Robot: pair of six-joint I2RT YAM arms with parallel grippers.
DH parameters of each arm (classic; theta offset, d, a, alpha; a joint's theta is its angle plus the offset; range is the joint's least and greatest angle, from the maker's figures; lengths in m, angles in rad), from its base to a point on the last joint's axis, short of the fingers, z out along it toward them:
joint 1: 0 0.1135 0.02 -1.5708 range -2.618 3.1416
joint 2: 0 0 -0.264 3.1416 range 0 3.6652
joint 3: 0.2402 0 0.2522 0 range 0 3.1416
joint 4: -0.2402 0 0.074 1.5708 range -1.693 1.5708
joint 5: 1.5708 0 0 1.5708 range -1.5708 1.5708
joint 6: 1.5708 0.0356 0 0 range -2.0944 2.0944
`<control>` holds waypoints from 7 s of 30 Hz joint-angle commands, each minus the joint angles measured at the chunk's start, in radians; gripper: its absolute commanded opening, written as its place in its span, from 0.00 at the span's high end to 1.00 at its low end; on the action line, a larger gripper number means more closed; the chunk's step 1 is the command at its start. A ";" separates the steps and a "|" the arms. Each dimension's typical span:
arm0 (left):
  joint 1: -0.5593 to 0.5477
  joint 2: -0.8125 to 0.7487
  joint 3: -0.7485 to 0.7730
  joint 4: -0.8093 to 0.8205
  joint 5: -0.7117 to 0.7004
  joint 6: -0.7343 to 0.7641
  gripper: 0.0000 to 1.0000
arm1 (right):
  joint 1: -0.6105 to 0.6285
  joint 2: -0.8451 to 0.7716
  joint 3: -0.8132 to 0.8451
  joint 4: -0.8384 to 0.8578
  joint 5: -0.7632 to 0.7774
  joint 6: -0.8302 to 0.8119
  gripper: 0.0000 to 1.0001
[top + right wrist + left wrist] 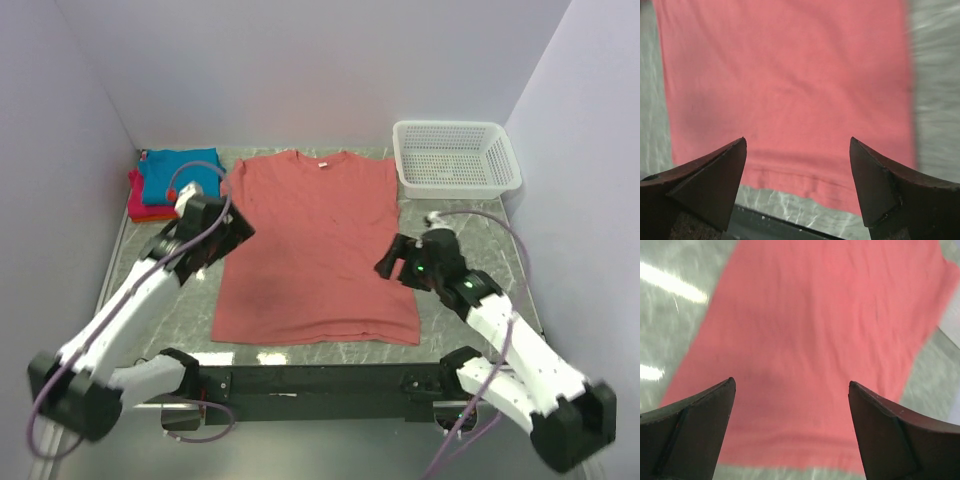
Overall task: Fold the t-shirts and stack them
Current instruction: Flatten the tshirt out
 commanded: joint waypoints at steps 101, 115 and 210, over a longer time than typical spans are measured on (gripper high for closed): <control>-0.102 0.677 0.236 -0.156 -0.152 -0.119 0.99 | 0.427 0.474 0.001 -0.127 0.091 -0.019 0.12; -0.329 0.919 0.671 -0.696 -0.286 -0.235 0.99 | 0.306 0.437 -0.023 -0.184 0.045 -0.087 0.12; 0.016 0.387 0.007 -0.696 -0.272 -0.313 0.58 | 0.438 0.342 -0.028 -0.257 -0.232 -0.117 0.13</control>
